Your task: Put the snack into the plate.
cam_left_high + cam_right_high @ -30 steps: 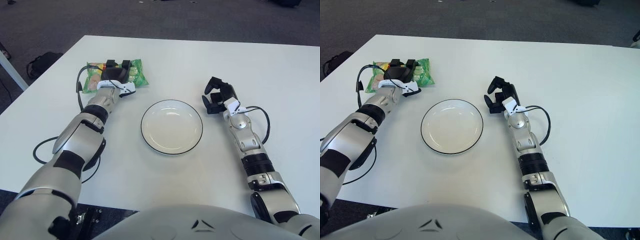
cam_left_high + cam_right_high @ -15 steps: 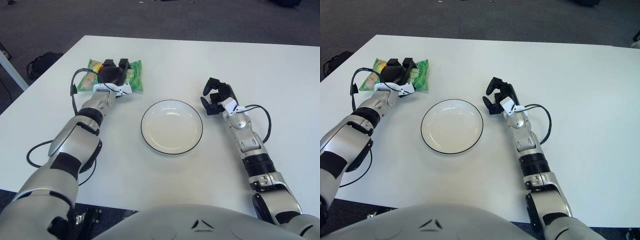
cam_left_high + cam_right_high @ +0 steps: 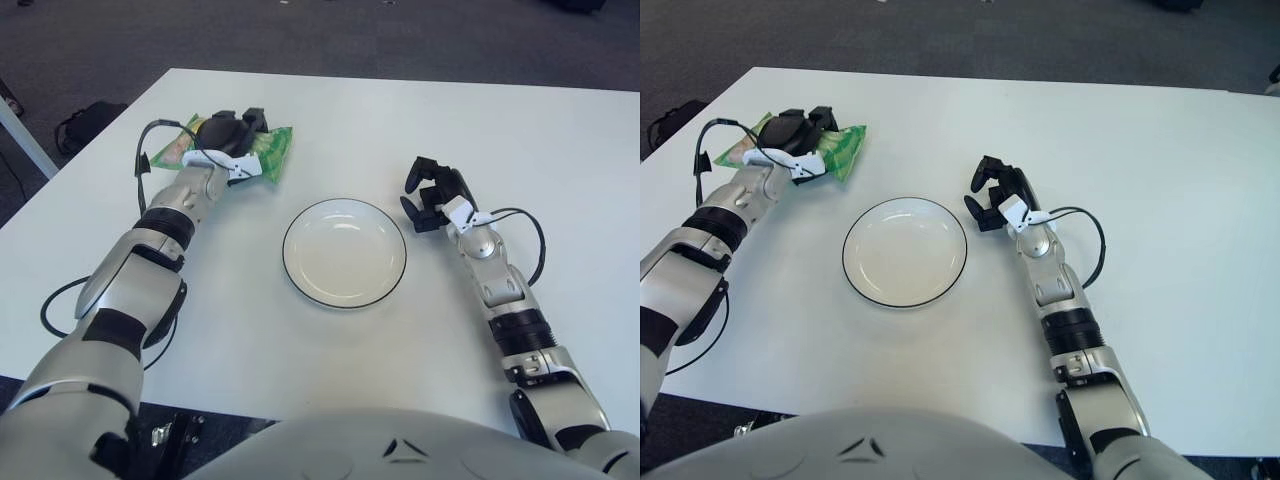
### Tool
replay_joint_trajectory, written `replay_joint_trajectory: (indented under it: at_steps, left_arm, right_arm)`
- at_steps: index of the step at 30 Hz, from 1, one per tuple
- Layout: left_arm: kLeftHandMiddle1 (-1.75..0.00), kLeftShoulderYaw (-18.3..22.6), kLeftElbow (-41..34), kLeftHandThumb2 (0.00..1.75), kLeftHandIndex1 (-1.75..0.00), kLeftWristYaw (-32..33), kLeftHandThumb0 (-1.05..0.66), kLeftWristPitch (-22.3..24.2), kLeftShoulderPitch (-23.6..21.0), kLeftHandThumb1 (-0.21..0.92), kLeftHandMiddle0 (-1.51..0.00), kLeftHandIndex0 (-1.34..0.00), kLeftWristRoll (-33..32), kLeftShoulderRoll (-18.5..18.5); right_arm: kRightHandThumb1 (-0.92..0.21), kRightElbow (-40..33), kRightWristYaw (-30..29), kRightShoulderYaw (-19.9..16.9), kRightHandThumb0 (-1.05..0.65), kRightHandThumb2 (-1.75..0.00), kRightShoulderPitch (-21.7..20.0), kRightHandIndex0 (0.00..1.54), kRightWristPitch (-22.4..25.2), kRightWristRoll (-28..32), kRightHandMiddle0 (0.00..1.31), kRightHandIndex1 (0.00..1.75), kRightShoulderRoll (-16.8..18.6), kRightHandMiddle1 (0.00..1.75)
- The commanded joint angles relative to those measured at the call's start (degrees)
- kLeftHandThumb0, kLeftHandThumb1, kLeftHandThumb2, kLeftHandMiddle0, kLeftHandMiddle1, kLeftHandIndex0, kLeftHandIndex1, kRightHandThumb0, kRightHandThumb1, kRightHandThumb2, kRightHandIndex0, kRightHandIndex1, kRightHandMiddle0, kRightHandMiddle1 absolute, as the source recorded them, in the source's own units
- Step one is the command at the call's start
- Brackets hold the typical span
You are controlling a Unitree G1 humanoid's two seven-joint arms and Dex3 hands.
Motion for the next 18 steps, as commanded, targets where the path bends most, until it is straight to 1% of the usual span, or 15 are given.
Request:
replay_joint_trajectory:
  at_steps: [1, 4, 5, 7, 9, 11, 12, 14, 17, 18]
  left_arm:
    - [-1.55, 4.26, -15.04, 1.65, -1.75, -2.93, 0.00, -0.31, 3.10, -0.03, -0.93, -0.66, -1.91, 3.37]
    - [-1.57, 6.59, -22.87, 1.67, -1.75, -2.75, 0.00, -0.73, 4.63, -0.05, -0.93, -0.67, -2.03, 3.99]
    - [-1.58, 7.67, -27.50, 1.68, -1.75, -2.95, 0.00, -0.59, 6.23, -0.05, -0.94, -0.67, -2.11, 4.10]
    - [-1.60, 9.51, -34.32, 1.70, -1.75, -3.90, 0.00, -0.37, 8.77, -0.06, -0.93, -0.68, -2.96, 3.93]
    - [-1.63, 11.07, -39.36, 1.72, -1.75, -5.07, 0.00, -0.24, 10.61, -0.07, -0.93, -0.68, -4.35, 3.50]
    - [-1.64, 12.02, -42.31, 1.72, -1.75, -5.97, 0.00, 0.12, 11.77, -0.07, -0.93, -0.68, -5.00, 3.12]
    - [-1.64, 12.47, -45.73, 1.73, -1.75, -6.56, 0.00, 0.24, 12.99, -0.08, -0.93, -0.68, -5.62, 2.57]
    - [-1.66, 12.73, -49.43, 1.74, -1.75, -6.83, 0.00, -0.92, 14.43, -0.08, -0.93, -0.69, -6.44, 1.71]
    - [-1.67, 12.81, -50.60, 1.74, -1.75, -6.80, 0.00, -2.70, 15.15, -0.08, -0.92, -0.69, -6.85, 1.12]
    - [-1.67, 12.69, -51.42, 1.74, -1.75, -7.48, 0.00, -4.04, 15.94, -0.08, -0.92, -0.69, -7.71, 1.28]
  right_arm:
    - [-0.23, 4.22, 3.60, 2.67, -0.52, -1.42, 4.85, 1.29, 4.82, -1.78, 0.68, 1.75, -0.68, 1.75]
    - [-0.22, 4.65, 4.09, 2.73, -0.52, -1.43, 4.45, 1.29, 5.34, -1.45, 0.69, 1.75, -0.75, 1.75]
    - [-0.22, 4.79, 4.23, 2.71, -0.52, -1.43, 4.34, 1.29, 5.45, -1.29, 0.69, 1.75, -0.74, 1.75]
    - [-0.22, 5.06, 4.32, 2.69, -0.52, -1.43, 4.16, 1.30, 5.48, -1.17, 0.70, 1.75, -0.71, 1.75]
    - [-0.22, 5.27, 4.29, 2.70, -0.52, -1.43, 3.99, 1.29, 5.42, -1.19, 0.69, 1.75, -0.68, 1.75]
    - [-0.22, 5.38, 4.25, 2.72, -0.52, -1.43, 3.86, 1.29, 5.39, -1.27, 0.69, 1.75, -0.64, 1.75]
    - [-0.22, 5.41, 4.17, 2.81, -0.52, -1.43, 3.80, 1.29, 5.28, -1.50, 0.69, 1.75, -0.69, 1.75]
    - [-0.22, 5.51, 4.07, 2.97, -0.52, -1.43, 3.69, 1.29, 5.11, -1.90, 0.69, 1.75, -0.81, 1.75]
    - [-0.22, 5.68, 4.03, 3.08, -0.52, -1.43, 3.52, 1.29, 5.06, -2.18, 0.69, 1.75, -0.85, 1.75]
    - [-0.22, 5.77, 3.87, 3.12, -0.52, -1.43, 3.50, 1.29, 4.69, -2.31, 0.69, 1.75, -0.86, 1.75]
